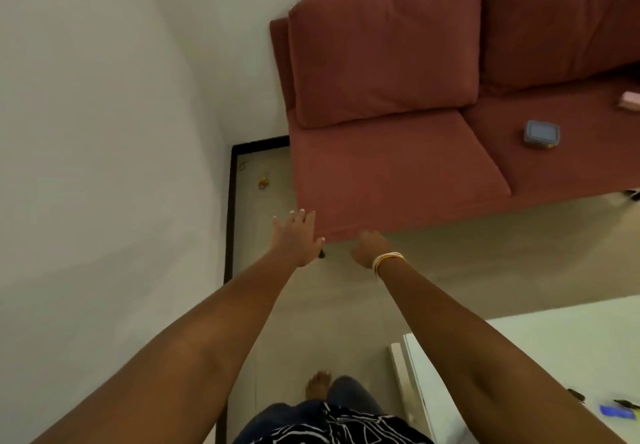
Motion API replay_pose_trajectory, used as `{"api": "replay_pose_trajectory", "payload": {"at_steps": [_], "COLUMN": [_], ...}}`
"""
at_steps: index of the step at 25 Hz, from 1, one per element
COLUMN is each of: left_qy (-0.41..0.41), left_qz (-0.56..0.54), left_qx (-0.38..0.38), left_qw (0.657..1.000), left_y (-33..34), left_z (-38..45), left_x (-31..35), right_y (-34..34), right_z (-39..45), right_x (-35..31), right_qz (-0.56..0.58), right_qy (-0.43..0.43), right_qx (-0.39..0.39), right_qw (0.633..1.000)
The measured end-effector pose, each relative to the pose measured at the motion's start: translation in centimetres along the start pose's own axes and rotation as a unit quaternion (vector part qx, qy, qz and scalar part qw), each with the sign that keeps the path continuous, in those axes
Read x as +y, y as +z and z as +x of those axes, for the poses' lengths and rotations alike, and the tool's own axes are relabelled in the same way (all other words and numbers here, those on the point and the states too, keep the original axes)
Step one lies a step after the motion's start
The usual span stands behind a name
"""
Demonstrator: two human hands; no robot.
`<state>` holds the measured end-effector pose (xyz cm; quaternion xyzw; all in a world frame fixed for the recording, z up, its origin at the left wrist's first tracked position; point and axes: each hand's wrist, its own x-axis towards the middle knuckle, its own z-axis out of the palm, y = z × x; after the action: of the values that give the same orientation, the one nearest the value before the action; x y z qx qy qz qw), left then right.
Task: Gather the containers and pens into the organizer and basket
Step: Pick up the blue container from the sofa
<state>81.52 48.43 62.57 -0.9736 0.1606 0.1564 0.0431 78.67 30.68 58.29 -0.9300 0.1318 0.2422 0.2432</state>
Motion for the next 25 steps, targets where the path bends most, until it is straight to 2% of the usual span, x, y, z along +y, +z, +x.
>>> {"api": "replay_pose_trajectory", "payload": {"at_steps": [5,15,25], "left_qy": [0.026,0.040,0.090], "left_qz": [0.023,-0.037,-0.009], "left_qx": [-0.034,-0.092,-0.120], "left_qw": [0.999,0.994,0.989], "left_y": [-2.5,-7.3,-11.4], "left_z": [8.1,26.0,42.8], "left_x": [-0.2,7.5,17.6], "right_y": [-3.5,-14.1,-25.2], "right_z": [6.1,19.9,31.0], "right_x": [0.6,7.1,17.9], "right_qz": [0.024,0.005,0.024], "right_qy": [0.001,0.004,0.114], "right_qx": [0.006,-0.016,-0.024], "right_qw": [1.000,1.000,0.993]}}
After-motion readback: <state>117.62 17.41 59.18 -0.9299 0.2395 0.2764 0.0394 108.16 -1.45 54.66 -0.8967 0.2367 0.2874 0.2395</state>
